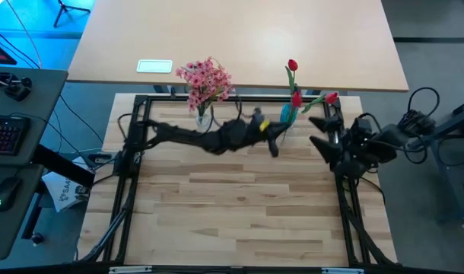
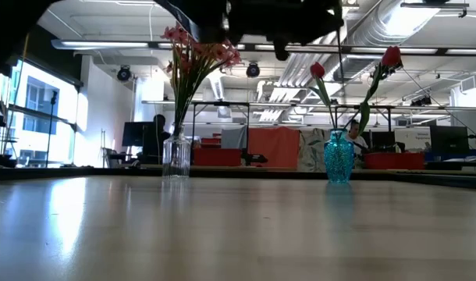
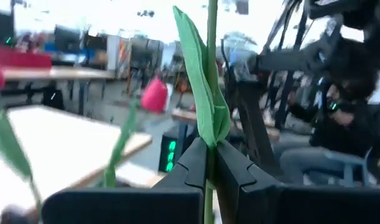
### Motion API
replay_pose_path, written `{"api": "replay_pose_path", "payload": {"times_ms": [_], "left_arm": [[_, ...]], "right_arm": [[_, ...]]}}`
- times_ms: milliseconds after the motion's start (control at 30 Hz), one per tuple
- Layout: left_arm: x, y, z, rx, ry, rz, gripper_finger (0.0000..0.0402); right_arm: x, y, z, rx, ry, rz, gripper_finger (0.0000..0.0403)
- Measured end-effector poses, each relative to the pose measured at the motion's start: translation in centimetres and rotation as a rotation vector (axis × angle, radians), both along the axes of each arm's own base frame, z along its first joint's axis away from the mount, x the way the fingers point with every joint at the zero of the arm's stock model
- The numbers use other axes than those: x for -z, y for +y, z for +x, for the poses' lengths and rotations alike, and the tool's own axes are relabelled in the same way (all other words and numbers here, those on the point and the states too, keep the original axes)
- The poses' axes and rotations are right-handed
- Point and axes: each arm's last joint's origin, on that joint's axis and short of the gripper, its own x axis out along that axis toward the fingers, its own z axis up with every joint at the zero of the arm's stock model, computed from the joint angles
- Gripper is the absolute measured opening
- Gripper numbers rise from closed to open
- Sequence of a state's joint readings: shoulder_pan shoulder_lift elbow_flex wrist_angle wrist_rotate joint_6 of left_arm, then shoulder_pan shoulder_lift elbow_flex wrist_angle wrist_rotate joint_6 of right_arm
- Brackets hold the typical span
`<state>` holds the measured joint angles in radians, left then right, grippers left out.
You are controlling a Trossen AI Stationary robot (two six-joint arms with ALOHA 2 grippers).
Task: Sort flowers into vase by color
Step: Put the red tulip into the blue vase
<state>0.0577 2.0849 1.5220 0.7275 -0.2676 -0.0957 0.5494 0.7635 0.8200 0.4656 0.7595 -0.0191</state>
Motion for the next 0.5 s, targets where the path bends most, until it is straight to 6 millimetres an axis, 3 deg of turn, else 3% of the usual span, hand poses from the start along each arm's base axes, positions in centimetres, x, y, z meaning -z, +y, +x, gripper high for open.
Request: {"api": "replay_pose_path", "payload": {"times_ms": [267,500], "left_arm": [[-0.9,8.0,2.2,0.0,-0.095,0.055,0.0],[-1.9,13.1,3.0,-0.007,-0.159,0.111,0.0]], "right_arm": [[-0.4,-0.7,-0.3,0.191,0.025,-0.01,0.0334],[-0.3,-0.8,-0.3,0.236,0.044,0.02,0.0334]]}}
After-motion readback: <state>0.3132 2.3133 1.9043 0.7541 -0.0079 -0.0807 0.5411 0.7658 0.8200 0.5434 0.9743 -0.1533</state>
